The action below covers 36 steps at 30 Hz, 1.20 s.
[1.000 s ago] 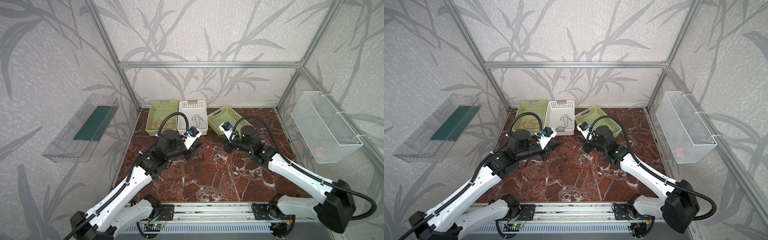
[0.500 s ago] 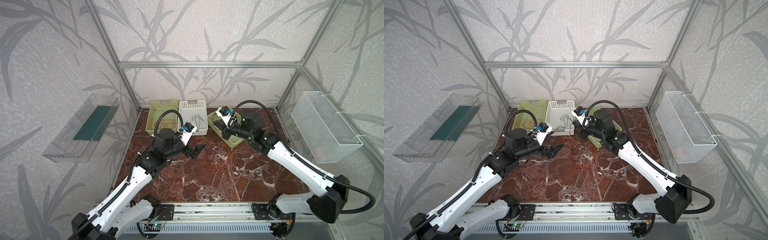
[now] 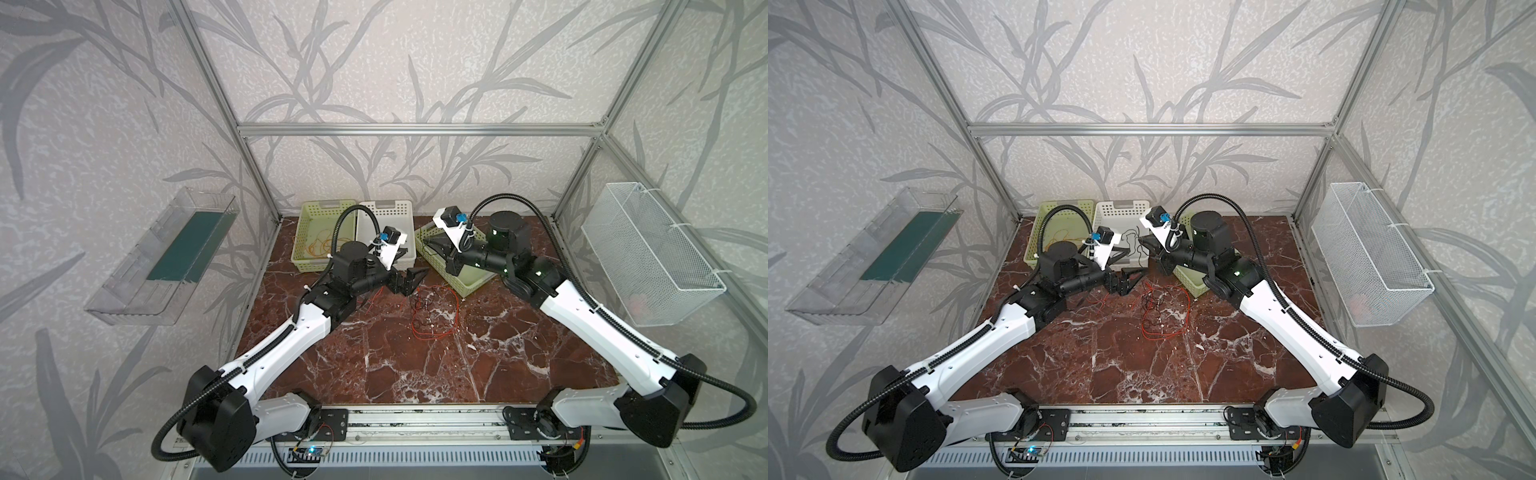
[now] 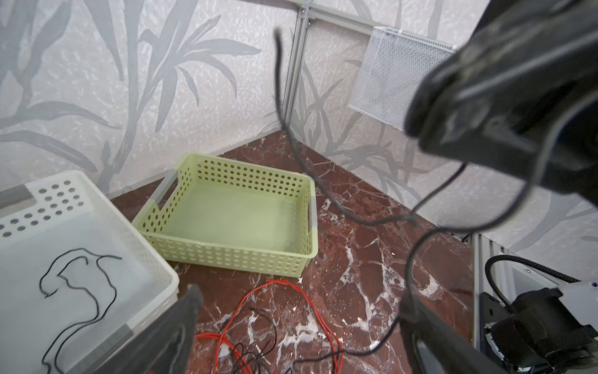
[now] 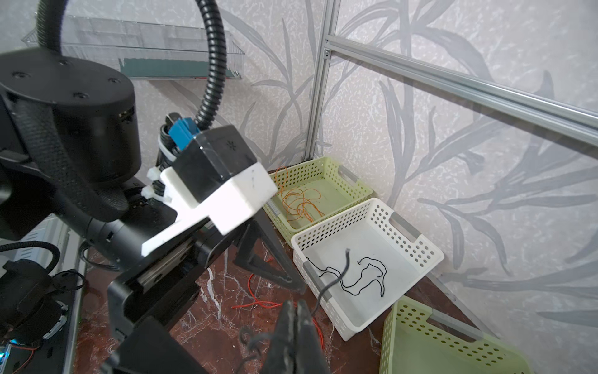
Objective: Untangle the cables
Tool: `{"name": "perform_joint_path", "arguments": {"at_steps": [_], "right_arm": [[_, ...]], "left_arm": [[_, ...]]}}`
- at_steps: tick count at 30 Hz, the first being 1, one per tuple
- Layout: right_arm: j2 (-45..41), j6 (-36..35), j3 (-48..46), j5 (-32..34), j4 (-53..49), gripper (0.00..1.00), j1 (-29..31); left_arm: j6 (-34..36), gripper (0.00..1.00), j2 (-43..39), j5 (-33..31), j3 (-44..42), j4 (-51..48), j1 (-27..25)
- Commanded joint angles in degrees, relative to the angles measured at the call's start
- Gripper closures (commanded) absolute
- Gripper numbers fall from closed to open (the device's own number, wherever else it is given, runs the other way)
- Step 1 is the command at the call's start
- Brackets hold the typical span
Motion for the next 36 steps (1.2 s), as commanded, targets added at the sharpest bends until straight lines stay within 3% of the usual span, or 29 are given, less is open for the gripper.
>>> {"name": "perform_joint_path", "arguments": {"at_steps": [1,2,3,7,8,11,13,16,20,23,28,36], "right_arm": [[-1.28,-0.06,1.39,-1.61,2.48,1.0,0.25],[-1.36,0.1,1.21,-1.23,2.98,1.0,0.18],[-1.53,0.08,0.98,-0.72,3.43,1.0,0.17],[-3.13,-1.52,-0.21,3.32,5.12,0.9,-0.16],[-3.46,-2.23,-0.13,3.79,5.0,0.84,-0.51],[-4.58,-4.0,0.13,5.37,3.35,0.52,-1.95],[-5.65,-5.67,-0.18,10.21,1.58,0.3,-2.37],[-8.21,-5.38,-3.7,17.82,0.91,0.19,-4.43],[-12.2,-2.92,-13.48,14.24,1.95,0.17,-8.75],[-14.51,-4.34,-22.61,4.8,4.6,0.17,-8.73],[-14.68,5.18,-35.35,-1.92,21.43,0.17,-7.49],[-0.29,10.88,-31.4,-2.27,30.87,0.2,-3.48]], "left_arm": [[-2.42,0.26,1.03,3.99,3.19,5.11,-0.49],[-2.12,0.47,1.47,4.59,3.96,4.13,-0.51],[-1.73,0.61,1.67,4.67,4.58,3.2,-0.59],[-0.57,0.91,1.68,5.31,6.68,1.68,-1.14],[0.07,1.0,1.65,5.23,7.57,0.85,-1.4],[1.8,1.0,1.01,3.9,10.15,-1.23,-2.08],[2.45,1.0,0.66,1.84,11.74,-1.24,-2.63],[3.26,1.0,0.17,-1.58,14.38,-1.2,-3.4],[4.13,1.0,0.52,-3.94,17.9,-1.06,-4.54],[4.39,1.0,1.26,-4.37,20.18,-1.3,-5.42],[5.45,1.0,2.36,-5.61,23.88,-3.22,-7.03],[6.82,1.0,4.53,-7.0,29.38,-5.26,-8.6]]}}
